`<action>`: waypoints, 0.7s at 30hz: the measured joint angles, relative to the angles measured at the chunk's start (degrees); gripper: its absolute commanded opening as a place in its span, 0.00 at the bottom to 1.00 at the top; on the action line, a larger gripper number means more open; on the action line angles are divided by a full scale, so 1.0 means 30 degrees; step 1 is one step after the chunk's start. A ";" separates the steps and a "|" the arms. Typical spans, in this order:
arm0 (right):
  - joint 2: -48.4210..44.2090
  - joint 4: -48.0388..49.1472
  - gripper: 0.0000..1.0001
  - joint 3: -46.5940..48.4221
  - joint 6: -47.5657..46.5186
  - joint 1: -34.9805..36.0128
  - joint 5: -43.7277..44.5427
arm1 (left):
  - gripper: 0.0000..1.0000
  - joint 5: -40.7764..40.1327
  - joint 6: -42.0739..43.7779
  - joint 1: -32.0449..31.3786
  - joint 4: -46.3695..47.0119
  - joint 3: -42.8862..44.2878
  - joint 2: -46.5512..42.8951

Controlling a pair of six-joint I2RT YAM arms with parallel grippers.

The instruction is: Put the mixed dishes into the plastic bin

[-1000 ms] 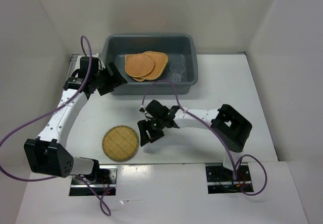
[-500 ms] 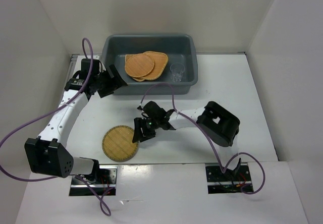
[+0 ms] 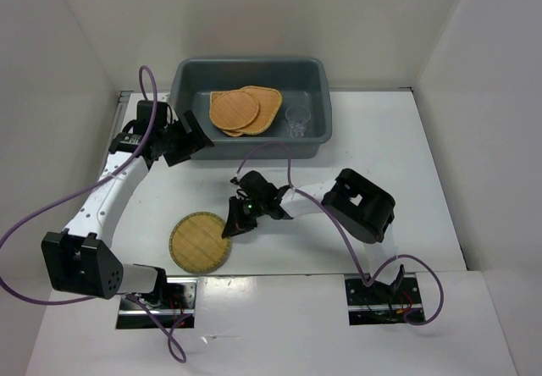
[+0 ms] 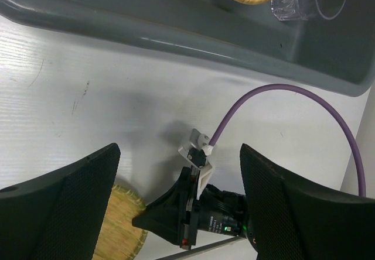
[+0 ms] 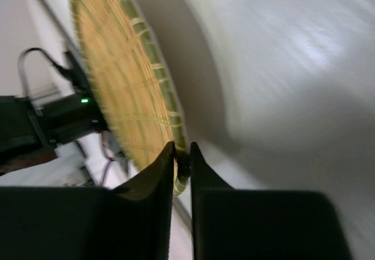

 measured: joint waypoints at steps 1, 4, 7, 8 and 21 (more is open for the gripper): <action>0.0044 0.0284 0.04 0.0007 0.0262 -0.0015 -0.0270 | 0.90 0.0000 0.0000 0.0000 0.0000 0.0000 0.0000; 0.0044 0.0787 0.00 0.0080 0.0313 -0.0022 -0.0933 | 0.90 -0.0015 0.0000 0.0000 0.0000 0.0000 0.0000; -0.0138 0.0699 0.00 -0.0022 0.0087 -0.0022 -0.1020 | 0.90 -0.0160 0.0029 0.0000 -0.0029 0.0000 -0.0007; -0.0393 0.0488 0.00 -0.0138 -0.0073 -0.0022 -0.0954 | 0.90 -0.0226 0.0051 0.0000 -0.0051 0.0000 -0.0036; -1.0907 -0.7176 0.00 -0.1916 -0.2361 -0.2127 0.1333 | 1.00 -0.3053 0.0481 0.0000 -0.1486 0.1647 -0.1974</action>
